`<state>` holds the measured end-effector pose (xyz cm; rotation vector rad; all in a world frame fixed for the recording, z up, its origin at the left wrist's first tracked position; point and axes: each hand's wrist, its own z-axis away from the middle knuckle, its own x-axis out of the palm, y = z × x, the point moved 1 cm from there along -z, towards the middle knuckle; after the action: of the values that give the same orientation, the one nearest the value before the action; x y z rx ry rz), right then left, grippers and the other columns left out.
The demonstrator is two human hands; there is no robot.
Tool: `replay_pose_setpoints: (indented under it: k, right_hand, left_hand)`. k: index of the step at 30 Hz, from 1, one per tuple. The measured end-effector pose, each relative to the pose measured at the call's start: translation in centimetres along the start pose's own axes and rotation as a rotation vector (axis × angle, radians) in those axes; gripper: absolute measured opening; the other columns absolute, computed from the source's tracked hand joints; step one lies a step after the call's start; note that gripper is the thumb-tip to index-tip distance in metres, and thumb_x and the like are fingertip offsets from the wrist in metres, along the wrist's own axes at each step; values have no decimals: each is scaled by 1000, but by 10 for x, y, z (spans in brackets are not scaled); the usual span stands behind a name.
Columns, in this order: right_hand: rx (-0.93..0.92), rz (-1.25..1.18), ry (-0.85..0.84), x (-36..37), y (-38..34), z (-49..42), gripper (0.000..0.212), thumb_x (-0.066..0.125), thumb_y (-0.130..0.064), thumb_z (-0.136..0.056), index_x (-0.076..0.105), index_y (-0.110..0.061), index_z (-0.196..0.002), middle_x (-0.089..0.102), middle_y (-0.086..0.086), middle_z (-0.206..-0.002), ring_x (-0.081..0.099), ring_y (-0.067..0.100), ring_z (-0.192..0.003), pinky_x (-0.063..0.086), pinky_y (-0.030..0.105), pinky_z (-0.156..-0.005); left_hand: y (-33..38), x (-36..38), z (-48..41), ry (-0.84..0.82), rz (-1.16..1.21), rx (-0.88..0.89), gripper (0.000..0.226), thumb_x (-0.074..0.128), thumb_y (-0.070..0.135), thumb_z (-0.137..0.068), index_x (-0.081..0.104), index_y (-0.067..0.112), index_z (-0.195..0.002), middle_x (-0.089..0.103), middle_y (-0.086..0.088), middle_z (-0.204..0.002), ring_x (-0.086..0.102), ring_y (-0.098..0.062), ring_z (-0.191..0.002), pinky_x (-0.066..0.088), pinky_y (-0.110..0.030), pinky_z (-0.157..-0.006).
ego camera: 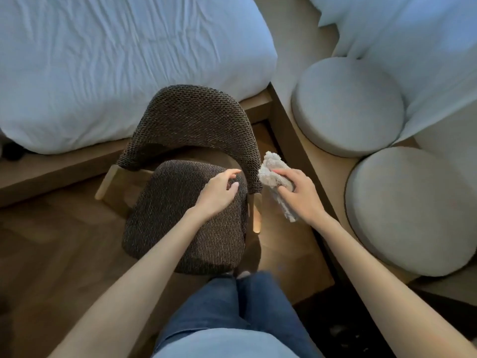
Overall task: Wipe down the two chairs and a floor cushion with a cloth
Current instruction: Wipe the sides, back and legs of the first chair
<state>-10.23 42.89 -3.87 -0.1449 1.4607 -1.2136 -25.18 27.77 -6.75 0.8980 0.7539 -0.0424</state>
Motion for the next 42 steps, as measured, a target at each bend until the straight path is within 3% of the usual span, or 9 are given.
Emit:
replay_pose_setpoints:
  k: [4, 7, 14, 20, 25, 28, 31, 35, 42]
  right_hand:
    - [-108, 52, -121, 2, 2, -55, 42, 60, -9, -84, 63, -26, -122, 59, 2, -124, 51, 20, -115, 37, 35, -102]
    - [-198, 129, -316, 12, 3, -101, 42, 60, -11, -85, 61, -27, -125, 57, 4, -126, 49, 25, -118, 37, 41, -103]
    - [-533, 379, -718, 33, 16, -187, 40, 54, -19, -91, 56, -31, -129, 52, 2, -130, 44, 25, -118, 30, 28, -94]
    - [-850, 540, -886, 49, 26, -201, 45, 54, -15, -89, 54, -25, -133, 51, 7, -132, 45, 33, -110, 35, 40, -97]
    - [-1158, 644, -904, 82, 50, -189, 47, 57, -15, -87, 55, -21, -134, 47, 10, -140, 46, 38, -108, 37, 45, -95]
    - [-1283, 783, -894, 104, 78, -180, 40, 58, -29, -92, 58, -24, -131, 49, 8, -141, 46, 39, -109, 33, 48, -96]
    - [-1453, 786, -735, 122, 104, -174, 31, 56, -40, -91, 70, -23, -112, 63, 6, -124, 53, 37, -99, 37, 46, -87]
    - [-1586, 487, -455, 129, 111, -173, 22, 59, -36, -88, 76, -23, -87, 72, 0, -103, 60, 30, -84, 41, 40, -80]
    - [-1724, 186, -274, 145, 137, -179, 27, 58, -30, -89, 74, -17, -71, 73, 0, -83, 62, 29, -72, 39, 34, -69]
  left_hand:
    - [-13, 9, -24, 62, 85, -116, 40, 49, 23, -97, 47, 23, -138, 55, -4, -134, 55, -22, -116, 43, -38, -101]
    - [-24, 19, -35, 131, 177, -269, 41, 49, 23, -97, 46, 22, -139, 55, -5, -133, 54, -22, -118, 43, -36, -100]
    - [-30, 65, -48, 360, 357, -616, 43, 48, 25, -99, 41, 19, -142, 52, -8, -137, 51, -24, -123, 43, -34, -97]
    - [-7, 146, -31, 451, 491, -834, 46, 45, 32, -100, 39, 19, -143, 48, -10, -140, 48, -25, -126, 42, -38, -101]
    - [1, 209, -16, 474, 429, -947, 55, 45, 47, -97, 34, 26, -147, 43, -6, -145, 39, -28, -132, 37, -40, -106]
    - [-5, 243, -13, 525, 379, -951, 59, 49, 53, -93, 35, 30, -145, 48, -2, -140, 48, -25, -122, 40, -38, -100]
    - [-17, 268, -15, 776, 475, -865, 58, 60, 52, -85, 46, 29, -136, 61, 1, -126, 63, -19, -102, 49, -34, -87]
    - [-30, 287, -23, 1087, 638, -715, 62, 65, 60, -71, 59, 25, -122, 66, 8, -116, 67, -8, -96, 54, -36, -87]
    - [-52, 331, -58, 1604, 426, -627, 52, 70, 51, -72, 58, 8, -99, 60, 8, -89, 59, -11, -80, 46, -21, -72]
